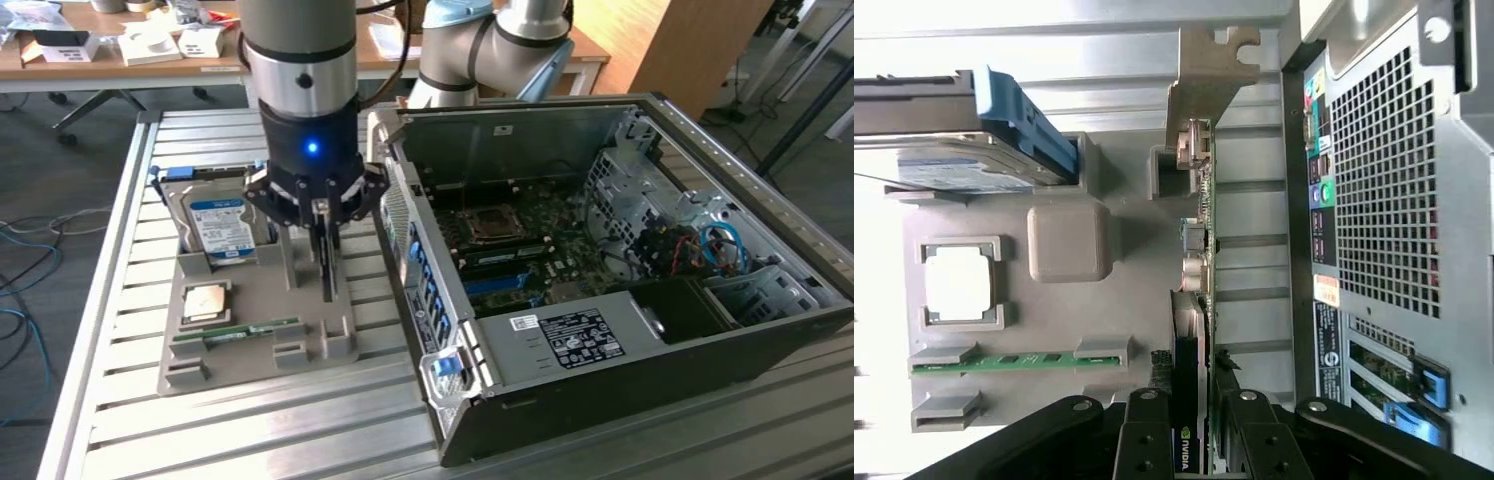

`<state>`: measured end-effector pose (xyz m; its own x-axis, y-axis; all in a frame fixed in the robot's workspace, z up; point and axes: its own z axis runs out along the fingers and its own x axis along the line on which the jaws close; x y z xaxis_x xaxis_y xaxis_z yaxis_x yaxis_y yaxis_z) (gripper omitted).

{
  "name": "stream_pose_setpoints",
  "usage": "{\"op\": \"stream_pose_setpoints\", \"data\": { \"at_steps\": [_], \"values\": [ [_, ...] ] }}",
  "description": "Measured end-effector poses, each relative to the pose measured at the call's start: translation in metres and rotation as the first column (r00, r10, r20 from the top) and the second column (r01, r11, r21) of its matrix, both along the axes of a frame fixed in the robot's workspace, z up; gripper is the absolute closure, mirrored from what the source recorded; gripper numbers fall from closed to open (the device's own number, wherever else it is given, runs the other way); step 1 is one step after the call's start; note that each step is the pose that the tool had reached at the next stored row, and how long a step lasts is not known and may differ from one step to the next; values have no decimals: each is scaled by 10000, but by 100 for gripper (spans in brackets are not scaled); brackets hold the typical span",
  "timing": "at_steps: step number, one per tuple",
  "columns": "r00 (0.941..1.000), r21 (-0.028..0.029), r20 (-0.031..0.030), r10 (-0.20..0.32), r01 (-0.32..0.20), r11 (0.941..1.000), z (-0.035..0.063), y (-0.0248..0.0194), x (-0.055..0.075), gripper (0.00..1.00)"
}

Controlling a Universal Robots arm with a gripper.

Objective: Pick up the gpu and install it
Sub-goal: 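Pick up the gpu and move the gpu toward the slot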

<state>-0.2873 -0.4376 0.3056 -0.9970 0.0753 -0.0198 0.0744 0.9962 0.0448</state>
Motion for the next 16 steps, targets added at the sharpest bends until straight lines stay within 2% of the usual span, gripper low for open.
{"op": "stream_pose_setpoints", "data": {
  "at_steps": [16],
  "values": [
    [10000, 1, 0, 0, 0, 10000, 410, 0, 0, 73]
  ]
}}
